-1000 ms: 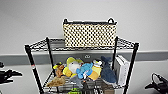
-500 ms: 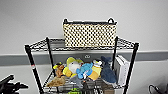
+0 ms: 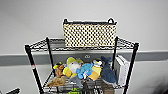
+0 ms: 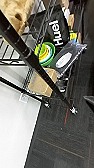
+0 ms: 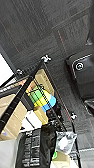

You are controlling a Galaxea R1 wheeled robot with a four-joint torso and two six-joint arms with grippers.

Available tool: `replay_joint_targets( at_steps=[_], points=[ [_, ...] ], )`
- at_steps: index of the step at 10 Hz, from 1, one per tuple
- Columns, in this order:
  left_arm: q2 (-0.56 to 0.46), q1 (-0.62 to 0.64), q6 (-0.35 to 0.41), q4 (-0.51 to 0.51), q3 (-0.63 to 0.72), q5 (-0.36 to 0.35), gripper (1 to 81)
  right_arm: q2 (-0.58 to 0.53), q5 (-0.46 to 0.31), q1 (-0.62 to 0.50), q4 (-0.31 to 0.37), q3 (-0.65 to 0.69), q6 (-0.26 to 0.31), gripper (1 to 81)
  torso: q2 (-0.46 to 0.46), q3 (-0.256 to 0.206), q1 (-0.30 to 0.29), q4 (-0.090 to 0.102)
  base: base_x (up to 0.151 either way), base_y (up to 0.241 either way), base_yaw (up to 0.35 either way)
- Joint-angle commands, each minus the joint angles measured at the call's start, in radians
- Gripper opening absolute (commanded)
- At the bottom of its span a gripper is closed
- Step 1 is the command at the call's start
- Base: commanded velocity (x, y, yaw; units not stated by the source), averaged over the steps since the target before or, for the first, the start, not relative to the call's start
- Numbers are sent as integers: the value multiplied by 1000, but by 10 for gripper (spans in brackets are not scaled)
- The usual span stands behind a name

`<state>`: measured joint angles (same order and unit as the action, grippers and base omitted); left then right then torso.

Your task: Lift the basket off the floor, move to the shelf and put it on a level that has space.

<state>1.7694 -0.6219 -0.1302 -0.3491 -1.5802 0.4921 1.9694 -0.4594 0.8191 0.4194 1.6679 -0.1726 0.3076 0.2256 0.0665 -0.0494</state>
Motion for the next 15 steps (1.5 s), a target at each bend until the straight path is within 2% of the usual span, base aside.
replay_joint_targets(
  at_steps=[1, 2, 3, 6, 10, 12, 15],
  points=[
    [15, -9, 141, -1, -21, 26, 811, -50, 10, 4, 12, -57, 91, 811, 0, 0, 0, 0, 0, 0, 0],
    [35, -45, 152, -1, -26, 23, 811, -37, 30, 42, 12, -59, 94, 811, 0, 0, 0, 0, 0, 0, 0],
    [68, -90, 167, -1, -26, 22, 811, -15, 82, 94, 13, -65, 107, 811, 0, 0, 0, 0, 0, 0, 0],
    [144, -235, 173, 2, -26, -86, 811, 36, 180, 220, 2, -56, 125, 811, 0, 0, 0, 0, 0, 0, 0],
    [278, -373, 178, 38, -41, -164, 811, 212, 241, 337, -14, 93, 134, 811, 0, 0, -1, 0, 0, 0, 0],
    [365, -431, 178, 47, -109, -188, 811, 285, 291, 404, -19, 168, 137, 811, 1, 0, -1, 0, 0, 0, 0],
    [521, -486, 178, 85, -253, -188, 811, 412, 335, 470, -31, 295, 145, 811, 1, 0, -1, 0, 0, 0, 0]
  ],
)
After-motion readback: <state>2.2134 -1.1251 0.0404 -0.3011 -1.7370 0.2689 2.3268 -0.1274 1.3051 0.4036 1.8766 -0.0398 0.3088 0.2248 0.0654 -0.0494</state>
